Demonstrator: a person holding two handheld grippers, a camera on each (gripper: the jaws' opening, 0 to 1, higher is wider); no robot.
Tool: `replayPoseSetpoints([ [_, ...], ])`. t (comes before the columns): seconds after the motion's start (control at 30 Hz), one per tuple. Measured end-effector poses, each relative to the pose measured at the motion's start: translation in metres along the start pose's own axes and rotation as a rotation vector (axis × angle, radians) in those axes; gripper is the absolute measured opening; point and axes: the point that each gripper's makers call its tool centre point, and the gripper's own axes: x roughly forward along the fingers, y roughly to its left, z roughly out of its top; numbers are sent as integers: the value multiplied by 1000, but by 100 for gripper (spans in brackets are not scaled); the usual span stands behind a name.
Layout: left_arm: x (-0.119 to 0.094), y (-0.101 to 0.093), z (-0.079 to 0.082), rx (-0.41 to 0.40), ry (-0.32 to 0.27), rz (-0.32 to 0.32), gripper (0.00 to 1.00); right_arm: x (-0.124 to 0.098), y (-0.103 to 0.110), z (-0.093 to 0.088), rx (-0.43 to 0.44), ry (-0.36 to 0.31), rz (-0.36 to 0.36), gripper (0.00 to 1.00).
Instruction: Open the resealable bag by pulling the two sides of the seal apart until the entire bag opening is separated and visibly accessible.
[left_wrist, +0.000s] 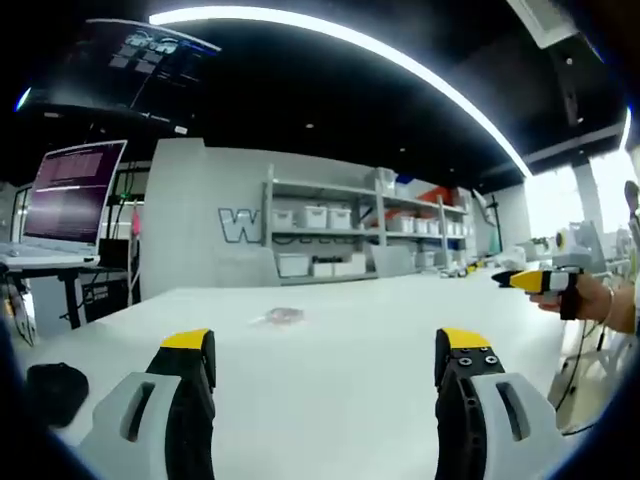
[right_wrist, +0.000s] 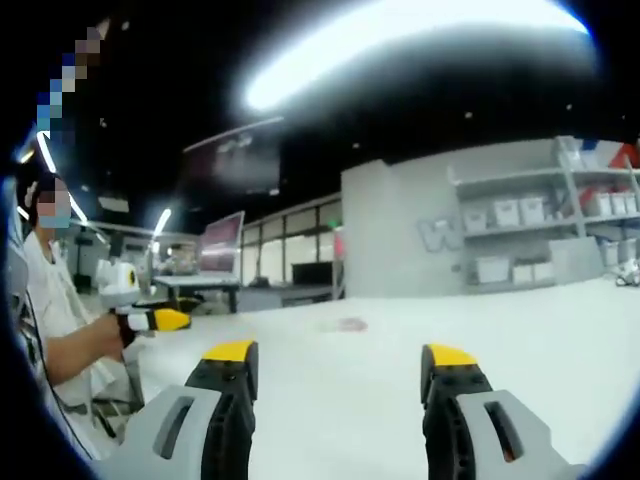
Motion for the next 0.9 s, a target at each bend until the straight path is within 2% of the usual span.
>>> replayPoseSetpoints([
  [0.47, 12, 3, 2, 7, 29, -20, 89, 10, 2, -1, 8, 18, 16, 66],
  [0.73, 14, 3, 4, 2, 26, -24, 90, 13, 7, -1, 2, 28, 34, 66],
  [0.9, 15, 3, -1, -5, 36, -25, 89, 14, 8, -2, -19, 33, 36, 66],
])
